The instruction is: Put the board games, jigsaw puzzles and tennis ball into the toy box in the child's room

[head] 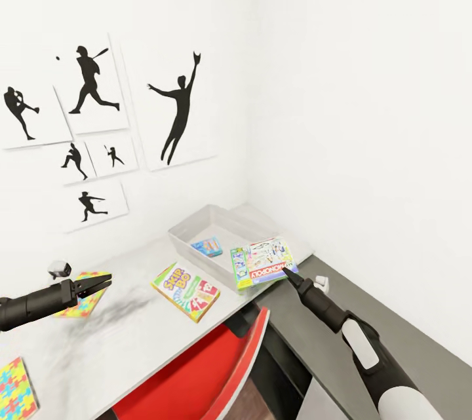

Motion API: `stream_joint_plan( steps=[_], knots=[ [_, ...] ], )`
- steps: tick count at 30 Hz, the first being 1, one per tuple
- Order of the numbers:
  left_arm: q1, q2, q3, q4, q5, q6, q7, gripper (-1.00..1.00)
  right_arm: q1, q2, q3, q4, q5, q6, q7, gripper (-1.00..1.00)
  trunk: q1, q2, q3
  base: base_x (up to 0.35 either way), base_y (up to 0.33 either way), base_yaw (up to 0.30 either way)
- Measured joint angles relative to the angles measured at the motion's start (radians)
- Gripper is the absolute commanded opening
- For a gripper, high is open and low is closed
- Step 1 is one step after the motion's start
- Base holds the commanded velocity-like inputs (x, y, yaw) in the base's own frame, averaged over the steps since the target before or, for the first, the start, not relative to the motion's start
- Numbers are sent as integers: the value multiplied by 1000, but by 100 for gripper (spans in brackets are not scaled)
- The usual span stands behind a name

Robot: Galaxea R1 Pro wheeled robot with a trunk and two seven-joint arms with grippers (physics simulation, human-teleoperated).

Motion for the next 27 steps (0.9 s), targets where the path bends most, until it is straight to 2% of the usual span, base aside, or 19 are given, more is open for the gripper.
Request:
stream_joint_plan(
  steps=[12, 27],
  knots=[
    [0, 0, 0, 0, 0, 0, 0, 100, 0, 0, 0, 0, -1, 1, 0, -100, 0, 0, 0, 102, 26, 0],
    [0, 0, 0, 0, 0, 0, 0, 100, 0, -1, 2, -3, -4, 9, 0, -100, 0, 0, 0, 8, 1, 0]
  ],
)
